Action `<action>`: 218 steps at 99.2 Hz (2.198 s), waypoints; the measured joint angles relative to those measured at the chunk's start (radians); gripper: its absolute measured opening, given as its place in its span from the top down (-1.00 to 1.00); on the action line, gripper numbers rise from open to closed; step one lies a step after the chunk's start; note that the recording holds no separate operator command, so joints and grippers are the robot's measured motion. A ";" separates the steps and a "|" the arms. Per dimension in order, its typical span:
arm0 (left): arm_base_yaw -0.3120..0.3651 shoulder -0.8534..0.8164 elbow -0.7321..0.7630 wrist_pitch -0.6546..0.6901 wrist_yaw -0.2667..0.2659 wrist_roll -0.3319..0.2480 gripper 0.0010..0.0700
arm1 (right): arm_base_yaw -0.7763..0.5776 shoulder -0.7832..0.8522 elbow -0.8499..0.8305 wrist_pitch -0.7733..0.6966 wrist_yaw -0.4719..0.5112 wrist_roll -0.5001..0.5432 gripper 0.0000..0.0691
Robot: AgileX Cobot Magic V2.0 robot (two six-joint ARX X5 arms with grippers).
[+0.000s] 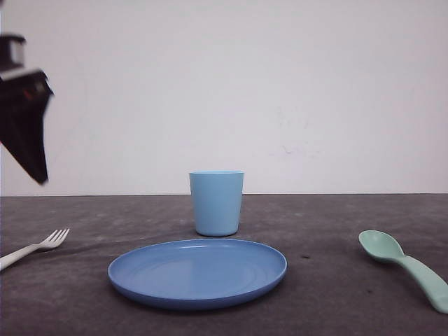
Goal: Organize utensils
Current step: 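Lower the left gripper onto the white fork and close on it, then lift the white fork with the left gripper toward the blue cup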
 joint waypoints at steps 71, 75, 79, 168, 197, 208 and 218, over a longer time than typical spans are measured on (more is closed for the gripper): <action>-0.077 0.253 0.000 0.121 -0.081 -0.006 -0.29 | 0.000 0.000 0.000 -0.002 0.000 0.000 -0.91; -0.077 0.253 0.000 0.122 -0.086 -0.006 -0.21 | 0.000 0.000 0.000 -0.002 0.000 0.000 -0.91; -0.077 0.253 0.000 0.121 -0.095 -0.006 -0.12 | 0.000 0.000 0.000 -0.002 0.000 0.000 -0.91; -0.077 0.280 0.011 0.121 -0.115 -0.009 0.64 | 0.000 0.000 0.000 -0.011 0.000 0.000 -0.91; -0.096 0.286 0.031 0.116 -0.119 -0.008 0.90 | 0.000 0.000 0.000 -0.029 0.000 0.000 -0.91; -0.117 0.277 0.076 0.110 -0.101 -0.008 0.90 | 0.000 0.000 0.000 -0.029 0.000 0.000 -0.91; -0.139 0.229 0.137 0.130 -0.081 -0.008 0.90 | 0.000 0.000 0.000 -0.029 0.000 0.000 -0.91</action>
